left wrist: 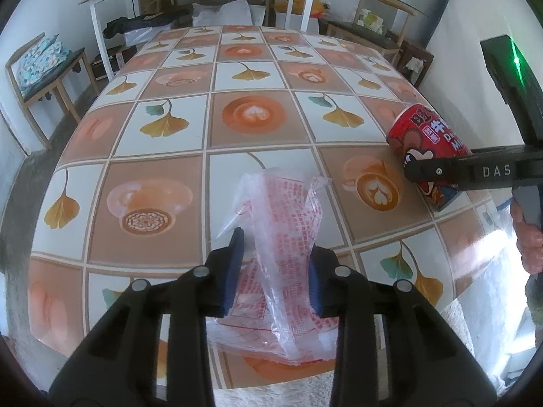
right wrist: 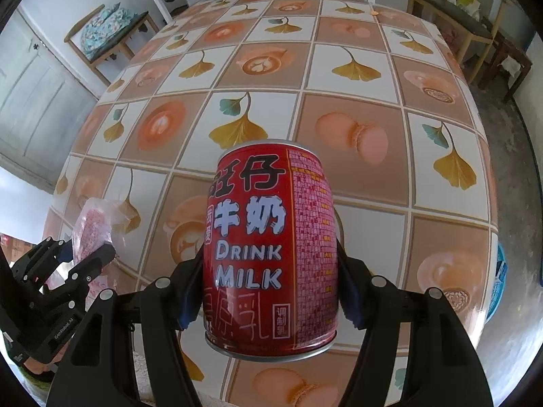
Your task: Collect trash
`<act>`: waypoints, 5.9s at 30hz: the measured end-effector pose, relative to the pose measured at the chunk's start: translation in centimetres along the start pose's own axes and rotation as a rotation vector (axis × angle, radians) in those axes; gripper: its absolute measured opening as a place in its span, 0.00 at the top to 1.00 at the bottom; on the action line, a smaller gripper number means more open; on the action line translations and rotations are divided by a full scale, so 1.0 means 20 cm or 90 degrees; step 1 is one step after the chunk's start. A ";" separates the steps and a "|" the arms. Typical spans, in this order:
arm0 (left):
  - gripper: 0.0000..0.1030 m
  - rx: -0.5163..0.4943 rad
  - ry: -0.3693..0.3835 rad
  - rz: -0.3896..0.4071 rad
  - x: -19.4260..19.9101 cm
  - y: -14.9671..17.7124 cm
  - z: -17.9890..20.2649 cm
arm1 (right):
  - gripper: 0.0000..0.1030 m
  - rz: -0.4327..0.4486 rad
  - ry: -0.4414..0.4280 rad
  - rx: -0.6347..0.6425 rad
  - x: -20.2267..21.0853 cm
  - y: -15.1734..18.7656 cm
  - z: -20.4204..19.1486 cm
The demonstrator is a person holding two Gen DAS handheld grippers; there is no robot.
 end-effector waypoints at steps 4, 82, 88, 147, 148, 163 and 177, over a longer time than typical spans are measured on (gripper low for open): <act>0.70 0.007 0.000 0.003 0.00 -0.01 -0.01 | 0.38 0.005 -0.001 -0.006 0.01 0.00 0.01; 0.71 -0.223 0.377 -0.127 0.02 -0.29 1.97 | 0.38 0.234 0.060 -0.508 0.82 1.20 1.69; 0.70 -0.243 0.353 -0.237 -0.33 -0.16 2.30 | 0.38 0.193 0.002 -0.589 0.52 1.31 1.87; 0.08 -0.083 0.047 0.099 0.53 0.07 0.99 | 0.06 0.427 0.287 -0.207 0.97 0.94 0.69; 0.08 -0.078 0.042 0.105 0.54 0.07 0.97 | 0.06 0.419 0.291 -0.210 0.96 0.94 0.67; 0.08 -0.041 0.002 0.062 0.40 0.12 0.90 | 0.06 0.326 0.337 -0.282 0.81 1.04 0.67; 0.08 -0.041 -0.075 0.062 0.36 0.13 0.86 | 0.06 0.302 0.353 -0.257 0.79 1.07 0.67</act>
Point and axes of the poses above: each gripper's, at about its wrist camera, not at the fingertips, and x roughly against the way its jaws point, z to its right, y to its underside, the point moved 9 cm from there along -x, roughly the way its jaws point
